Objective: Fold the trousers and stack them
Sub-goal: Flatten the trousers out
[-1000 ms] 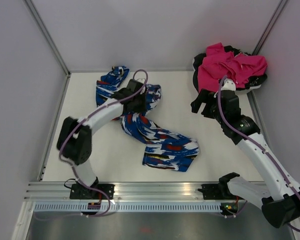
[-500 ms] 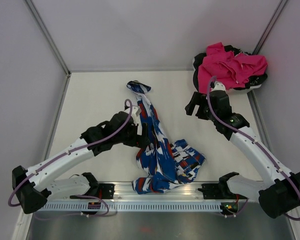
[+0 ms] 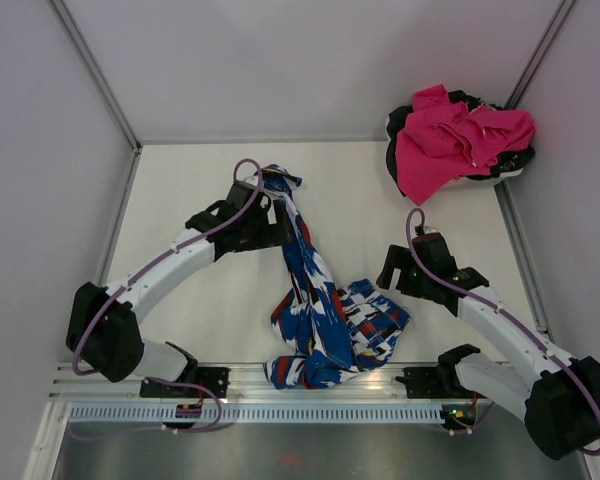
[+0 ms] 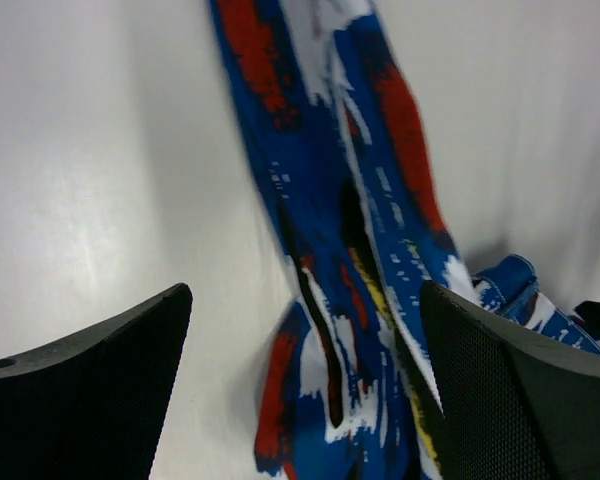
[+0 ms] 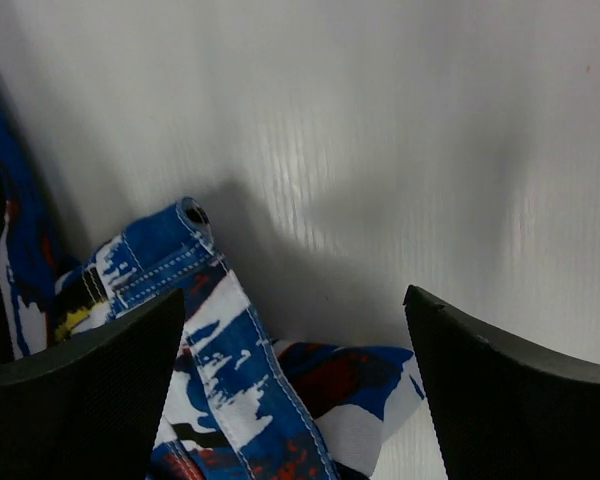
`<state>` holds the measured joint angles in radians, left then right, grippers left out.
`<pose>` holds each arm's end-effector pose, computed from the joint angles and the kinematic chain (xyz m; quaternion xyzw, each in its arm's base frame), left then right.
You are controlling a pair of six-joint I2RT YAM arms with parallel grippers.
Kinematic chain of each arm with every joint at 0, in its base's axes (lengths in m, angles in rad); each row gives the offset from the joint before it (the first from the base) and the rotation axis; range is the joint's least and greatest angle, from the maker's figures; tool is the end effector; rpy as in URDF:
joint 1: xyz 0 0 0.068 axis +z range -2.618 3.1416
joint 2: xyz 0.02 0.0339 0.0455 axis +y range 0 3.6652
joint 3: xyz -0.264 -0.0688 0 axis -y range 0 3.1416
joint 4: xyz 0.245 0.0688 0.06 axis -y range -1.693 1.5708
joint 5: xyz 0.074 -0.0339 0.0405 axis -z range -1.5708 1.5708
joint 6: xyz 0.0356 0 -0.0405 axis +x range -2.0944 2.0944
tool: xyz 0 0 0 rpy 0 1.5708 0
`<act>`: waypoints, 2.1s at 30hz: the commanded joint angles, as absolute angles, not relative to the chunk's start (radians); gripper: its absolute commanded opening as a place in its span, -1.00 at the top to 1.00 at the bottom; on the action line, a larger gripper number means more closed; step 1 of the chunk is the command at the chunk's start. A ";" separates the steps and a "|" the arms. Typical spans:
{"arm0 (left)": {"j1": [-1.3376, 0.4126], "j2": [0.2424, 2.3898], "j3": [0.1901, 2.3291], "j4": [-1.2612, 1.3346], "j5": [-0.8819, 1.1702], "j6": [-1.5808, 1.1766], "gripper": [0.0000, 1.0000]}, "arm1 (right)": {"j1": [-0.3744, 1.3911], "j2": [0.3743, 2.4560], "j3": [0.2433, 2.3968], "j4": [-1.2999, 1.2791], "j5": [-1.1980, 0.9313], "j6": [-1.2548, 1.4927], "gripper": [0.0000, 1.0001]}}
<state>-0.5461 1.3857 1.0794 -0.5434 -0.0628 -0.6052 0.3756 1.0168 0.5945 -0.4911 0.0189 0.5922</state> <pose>0.2536 -0.1515 0.2741 -0.0387 0.9345 -0.1673 0.3118 0.1827 0.0713 0.2056 0.1053 0.9405 0.1423 0.2899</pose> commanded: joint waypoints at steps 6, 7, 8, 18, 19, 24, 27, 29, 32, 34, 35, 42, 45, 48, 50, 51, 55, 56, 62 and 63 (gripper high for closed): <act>-0.716 1.600 1.272 -0.431 -0.064 -0.666 -0.99 | 0.374 0.934 0.450 -0.367 -0.184 0.647 -0.90; -0.719 1.621 1.275 -0.433 -0.078 -0.669 -0.99 | 0.376 0.940 0.443 -0.354 -0.195 0.649 -0.83; -0.726 1.664 1.279 -0.440 -0.107 -0.669 -0.99 | 0.374 0.943 0.442 -0.344 -0.202 0.647 -0.80; -0.765 1.845 1.313 -0.470 -0.221 -0.660 0.09 | 0.377 1.083 0.480 -0.324 -0.239 0.566 0.73; -0.765 1.841 1.305 -0.462 -0.218 -0.663 0.50 | 0.377 1.086 0.495 -0.327 -0.236 0.566 0.95; -0.756 1.709 1.319 -0.446 -0.285 -0.640 0.95 | 0.377 1.062 0.710 -0.472 -0.066 0.523 1.00; -0.680 1.579 1.394 -0.472 -0.341 -0.586 0.95 | 0.377 1.026 0.895 -0.485 0.105 0.506 1.00; -0.571 1.486 1.454 -0.466 -0.313 -0.545 0.95 | 0.376 1.019 1.036 -0.477 0.199 0.485 1.00; -0.464 1.366 1.534 -0.410 -0.297 -0.453 0.95 | 0.373 1.038 1.247 -0.495 0.371 0.428 1.00; -0.453 1.326 1.609 -0.425 -0.349 -0.353 0.95 | 0.371 1.065 1.383 -0.514 0.416 0.388 1.00; -0.451 1.301 1.687 -0.463 -0.356 -0.327 0.95 | 0.371 1.066 1.411 -0.537 0.420 0.385 1.00; -0.451 1.055 1.513 -0.550 -0.374 -0.351 0.95 | 0.371 0.918 1.196 -0.695 0.475 0.475 1.00; -0.453 0.913 1.257 -0.592 -0.399 -0.470 0.95 | 0.371 0.865 1.116 -0.859 0.518 0.540 1.00; -0.451 0.835 1.027 -0.627 -0.406 -0.582 0.95 | 0.371 0.824 1.059 -1.008 0.609 0.589 1.00; -0.451 0.786 0.936 -0.670 -0.396 -0.624 0.95 | 0.373 0.789 1.057 -1.063 0.624 0.600 1.00; -0.451 0.772 0.919 -0.679 -0.388 -0.647 0.95 | 0.371 0.773 1.072 -1.066 0.627 0.601 1.00; -0.453 0.697 0.937 -0.754 -0.361 -0.635 0.95 | 0.371 0.735 1.239 -1.080 0.632 0.549 1.00; -0.453 0.693 0.965 -0.776 -0.356 -0.626 0.95 | 0.371 0.761 1.300 -1.122 0.627 0.532 1.00; -0.453 0.828 1.368 -1.069 -0.324 -0.592 0.95 | 0.368 1.023 1.862 -1.460 0.643 0.473 1.00; -0.453 0.880 1.390 -1.078 -0.333 -0.586 0.95 | 0.368 1.019 1.795 -1.456 0.655 0.492 1.00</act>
